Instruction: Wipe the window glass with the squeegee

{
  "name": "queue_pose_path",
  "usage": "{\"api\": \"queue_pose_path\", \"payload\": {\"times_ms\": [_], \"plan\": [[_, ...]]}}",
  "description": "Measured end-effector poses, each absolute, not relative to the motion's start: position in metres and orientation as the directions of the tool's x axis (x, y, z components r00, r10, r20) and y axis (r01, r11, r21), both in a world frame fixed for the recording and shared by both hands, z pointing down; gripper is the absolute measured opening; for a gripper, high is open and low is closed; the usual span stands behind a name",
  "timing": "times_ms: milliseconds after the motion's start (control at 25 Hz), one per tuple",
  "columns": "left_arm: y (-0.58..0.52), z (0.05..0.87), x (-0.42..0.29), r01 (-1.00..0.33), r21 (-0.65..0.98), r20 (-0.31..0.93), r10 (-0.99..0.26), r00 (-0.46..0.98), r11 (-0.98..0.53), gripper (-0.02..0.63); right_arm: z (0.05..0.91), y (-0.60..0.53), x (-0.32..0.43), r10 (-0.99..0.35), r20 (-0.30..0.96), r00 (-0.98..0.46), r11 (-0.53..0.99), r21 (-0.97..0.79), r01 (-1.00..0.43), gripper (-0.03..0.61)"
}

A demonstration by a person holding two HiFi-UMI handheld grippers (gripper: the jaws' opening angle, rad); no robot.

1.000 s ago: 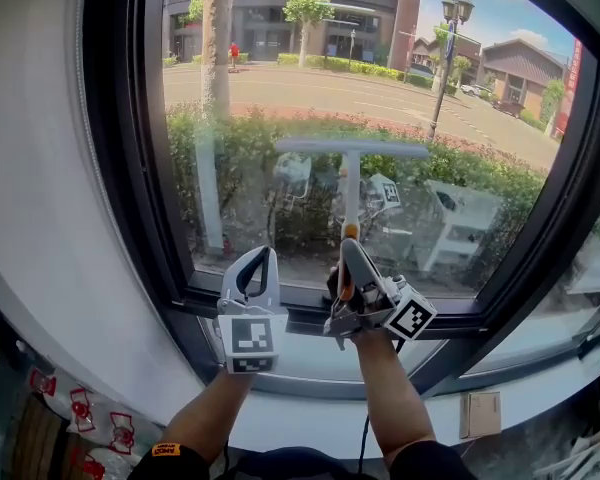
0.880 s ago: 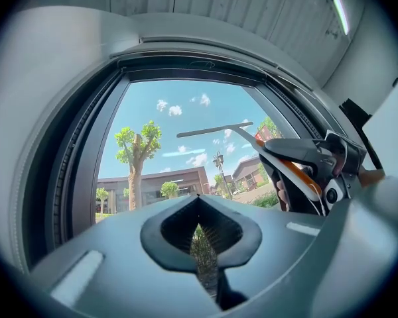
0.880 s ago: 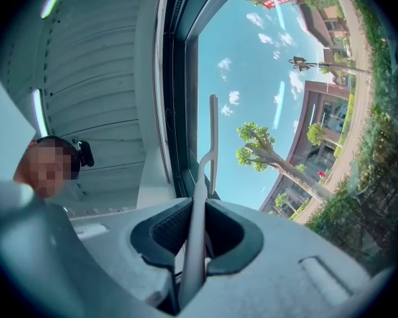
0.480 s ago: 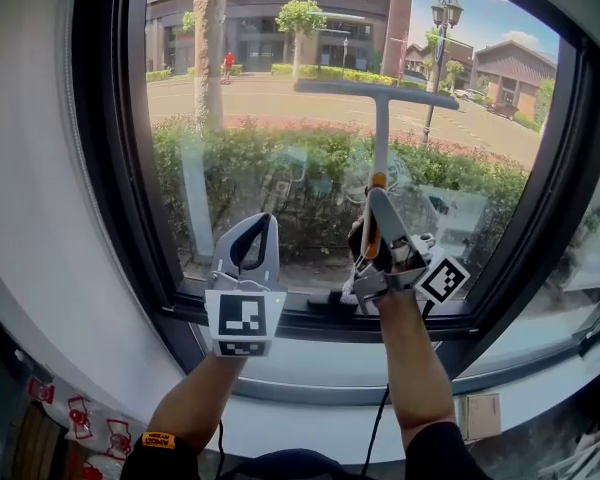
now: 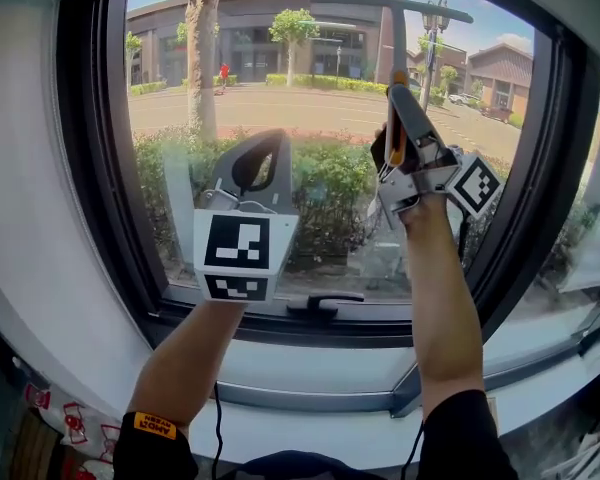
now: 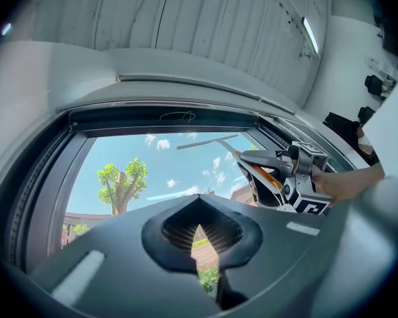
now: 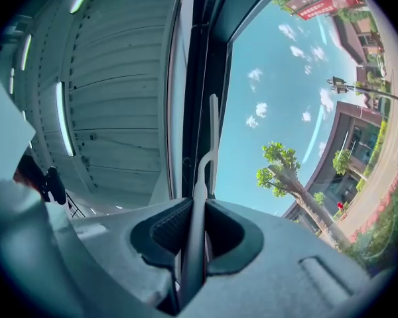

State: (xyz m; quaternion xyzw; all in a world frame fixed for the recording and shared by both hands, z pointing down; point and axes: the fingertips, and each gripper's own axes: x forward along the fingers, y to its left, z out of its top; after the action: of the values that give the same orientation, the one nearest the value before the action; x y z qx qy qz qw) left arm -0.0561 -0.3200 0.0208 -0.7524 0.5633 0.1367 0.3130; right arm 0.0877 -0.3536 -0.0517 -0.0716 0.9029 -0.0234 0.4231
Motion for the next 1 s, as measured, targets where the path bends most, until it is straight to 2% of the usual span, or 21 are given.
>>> {"api": "queue_pose_path", "payload": {"times_ms": [320, 480, 760, 1000], "plan": [[-0.327, 0.01, -0.042, -0.937, -0.321, -0.564, -0.767, 0.305, -0.137, 0.011, -0.087, -0.367, 0.094, -0.124, -0.76, -0.638, 0.992, -0.092, -0.084, 0.043], [-0.333, 0.022, -0.044, -0.943, -0.307, -0.551, -0.784, 0.285, -0.127, 0.012, -0.074, -0.367, 0.093, -0.109, -0.766, -0.634, 0.993, -0.109, -0.04, 0.043], [-0.353, 0.08, -0.039, -0.955, -0.261, -0.472, -0.845, 0.253, -0.14, 0.012, 0.018, -0.357, 0.104, -0.119, -0.754, -0.646, 0.984, -0.175, 0.022, 0.043], [-0.361, 0.157, -0.033, -0.962, -0.201, -0.379, -0.891, 0.249, -0.184, 0.012, 0.132, -0.348, 0.11, -0.197, -0.729, -0.655, 0.954, -0.296, 0.042, 0.044]]}}
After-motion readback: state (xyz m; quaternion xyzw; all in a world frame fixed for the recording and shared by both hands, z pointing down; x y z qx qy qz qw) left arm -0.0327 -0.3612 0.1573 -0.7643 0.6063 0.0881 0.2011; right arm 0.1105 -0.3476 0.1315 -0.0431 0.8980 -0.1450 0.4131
